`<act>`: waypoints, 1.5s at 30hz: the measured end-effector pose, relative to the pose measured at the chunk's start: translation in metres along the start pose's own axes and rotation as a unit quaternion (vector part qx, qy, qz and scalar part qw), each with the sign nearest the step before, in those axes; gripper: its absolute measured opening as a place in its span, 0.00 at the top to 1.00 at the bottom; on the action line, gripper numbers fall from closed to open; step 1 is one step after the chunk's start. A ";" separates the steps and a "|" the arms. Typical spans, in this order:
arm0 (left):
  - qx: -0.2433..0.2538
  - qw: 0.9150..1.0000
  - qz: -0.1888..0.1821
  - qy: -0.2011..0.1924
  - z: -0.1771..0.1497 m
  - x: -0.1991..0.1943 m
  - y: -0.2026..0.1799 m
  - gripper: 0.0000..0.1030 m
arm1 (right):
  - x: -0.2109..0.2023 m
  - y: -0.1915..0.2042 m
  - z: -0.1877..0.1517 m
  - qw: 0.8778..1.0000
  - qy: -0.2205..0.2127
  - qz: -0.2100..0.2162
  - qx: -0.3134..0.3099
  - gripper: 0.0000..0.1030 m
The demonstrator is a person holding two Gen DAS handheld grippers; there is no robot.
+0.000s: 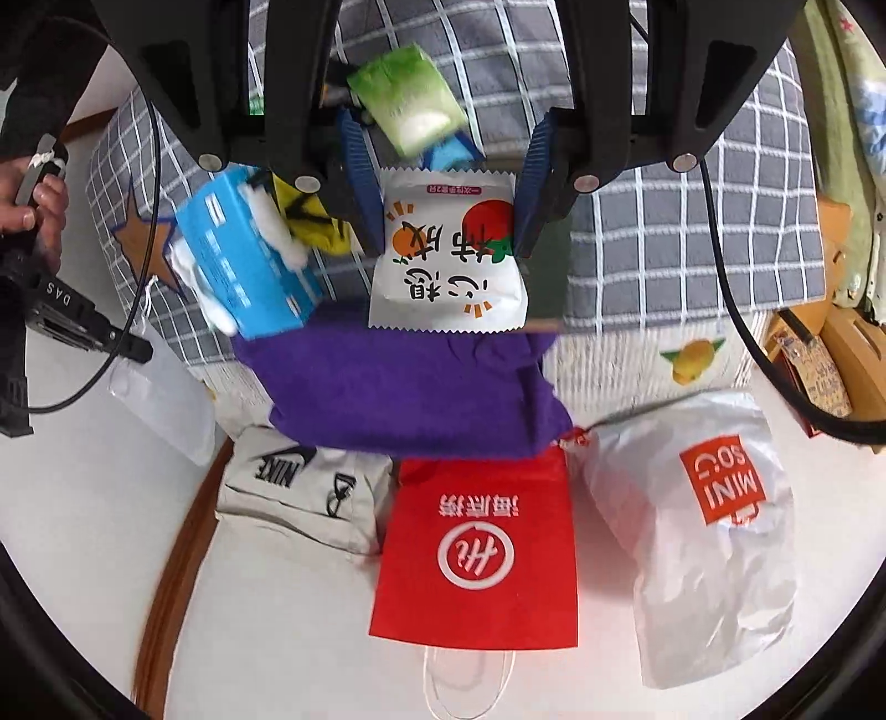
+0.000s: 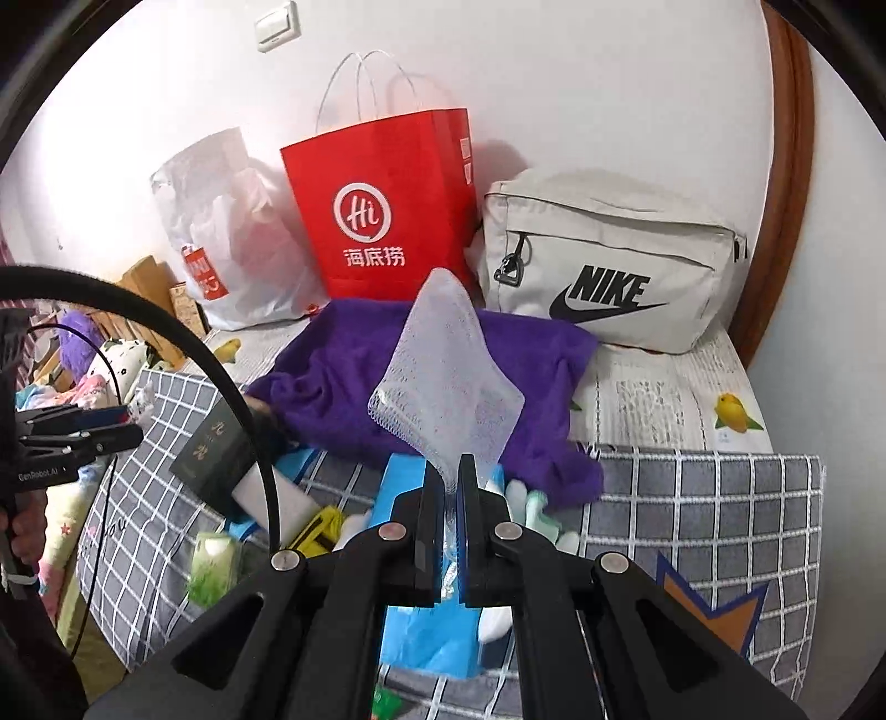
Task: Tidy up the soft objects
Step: 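Lift the white packet with the left gripper while the right gripper lifts the clear bag, then lay the white packet and clear bag on the purple towel, opening both grippers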
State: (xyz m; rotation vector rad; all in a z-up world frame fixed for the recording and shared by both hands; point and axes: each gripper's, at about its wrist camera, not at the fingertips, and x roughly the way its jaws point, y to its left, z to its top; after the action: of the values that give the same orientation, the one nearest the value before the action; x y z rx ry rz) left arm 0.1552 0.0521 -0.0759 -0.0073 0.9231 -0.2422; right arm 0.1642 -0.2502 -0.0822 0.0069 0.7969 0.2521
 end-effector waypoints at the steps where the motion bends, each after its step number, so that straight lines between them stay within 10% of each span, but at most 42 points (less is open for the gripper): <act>1: 0.000 1.000 0.000 -0.002 0.006 0.003 0.001 0.57 | 0.004 -0.001 0.004 1.000 0.001 -0.005 0.001 0.97; 23: -0.003 1.000 -0.017 0.018 0.087 0.096 0.021 0.57 | 0.171 -0.035 0.073 0.992 0.064 -0.103 -0.039 0.96; 32: -0.011 0.999 -0.020 0.035 0.093 0.128 0.031 0.57 | 0.215 -0.047 0.062 0.992 0.113 -0.049 -0.011 0.93; 35: -0.013 0.999 -0.021 0.041 0.097 0.140 0.031 0.57 | 0.212 -0.051 0.063 0.993 0.115 -0.018 -0.012 0.66; 37: -0.011 0.999 -0.018 0.048 0.099 0.149 0.030 0.57 | 0.210 -0.051 0.062 0.994 0.110 -0.015 -0.021 0.22; 45: -0.008 0.998 -0.012 0.063 0.112 0.180 0.026 0.57 | 0.182 -0.065 0.068 0.994 0.102 0.042 0.018 0.21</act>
State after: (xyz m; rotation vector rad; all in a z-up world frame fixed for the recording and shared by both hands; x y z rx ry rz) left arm 0.3530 0.0284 -0.1527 -0.0182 1.0510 -0.2607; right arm 0.3487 -0.2663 -0.1697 0.0491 1.0052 0.3210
